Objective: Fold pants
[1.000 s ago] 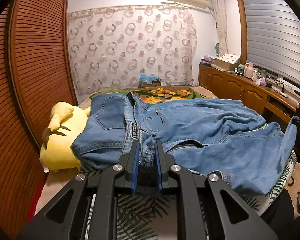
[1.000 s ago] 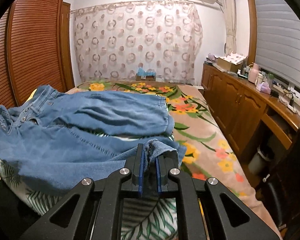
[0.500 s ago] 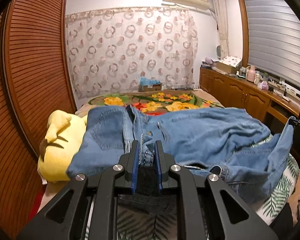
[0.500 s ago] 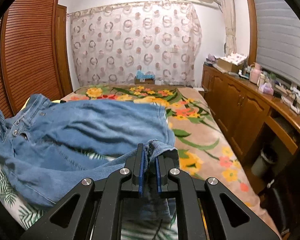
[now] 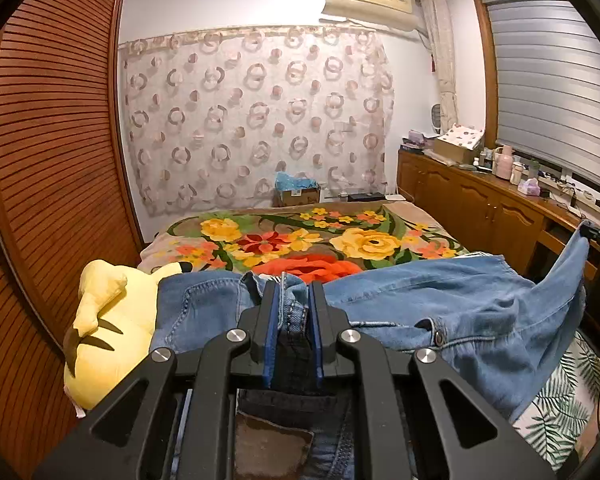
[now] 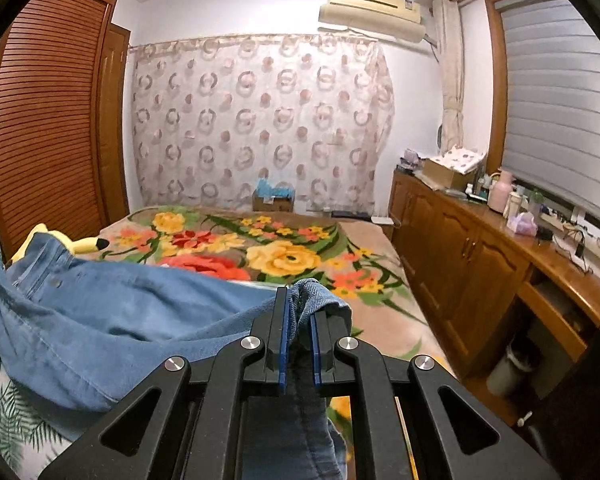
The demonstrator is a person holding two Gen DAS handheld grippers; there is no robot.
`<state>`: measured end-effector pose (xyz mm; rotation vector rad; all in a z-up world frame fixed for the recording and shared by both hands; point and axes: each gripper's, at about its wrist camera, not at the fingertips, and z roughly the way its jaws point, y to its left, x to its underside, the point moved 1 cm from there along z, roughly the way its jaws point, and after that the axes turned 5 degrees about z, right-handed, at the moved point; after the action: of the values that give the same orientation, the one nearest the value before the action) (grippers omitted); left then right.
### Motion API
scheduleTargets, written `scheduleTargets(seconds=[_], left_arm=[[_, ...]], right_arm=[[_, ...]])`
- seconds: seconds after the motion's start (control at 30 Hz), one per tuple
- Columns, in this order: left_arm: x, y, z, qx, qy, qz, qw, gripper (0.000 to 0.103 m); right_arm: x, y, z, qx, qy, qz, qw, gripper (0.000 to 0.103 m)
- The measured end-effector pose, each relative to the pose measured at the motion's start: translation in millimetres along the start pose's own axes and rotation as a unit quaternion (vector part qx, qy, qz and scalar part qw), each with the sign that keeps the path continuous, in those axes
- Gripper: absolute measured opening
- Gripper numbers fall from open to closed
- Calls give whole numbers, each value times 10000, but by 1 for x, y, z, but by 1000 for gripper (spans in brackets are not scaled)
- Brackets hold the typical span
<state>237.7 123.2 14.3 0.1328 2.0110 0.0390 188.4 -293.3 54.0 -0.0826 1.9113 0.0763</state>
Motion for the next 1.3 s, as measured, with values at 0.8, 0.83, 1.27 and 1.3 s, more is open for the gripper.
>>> scheduleTargets(seconds=[0.8,0.83,1.27,1.3], left_arm=[[-42,15,55,-4,-200,-88,9998,15],[-44,15,61,-27,-185,-51,9998,15],[-38,38,125,-261,269,-101,9992,15],[-37,39,131,-275,316,-97,9991,15]], right_arm=[[-18,32,57,295,-138,-262,9991,7],[-20,33,62,307,-140,-282,9990,7],[-28,39,127,530,40,-562,9970,7],[-31,40,133,548,75,-584,9968,7]])
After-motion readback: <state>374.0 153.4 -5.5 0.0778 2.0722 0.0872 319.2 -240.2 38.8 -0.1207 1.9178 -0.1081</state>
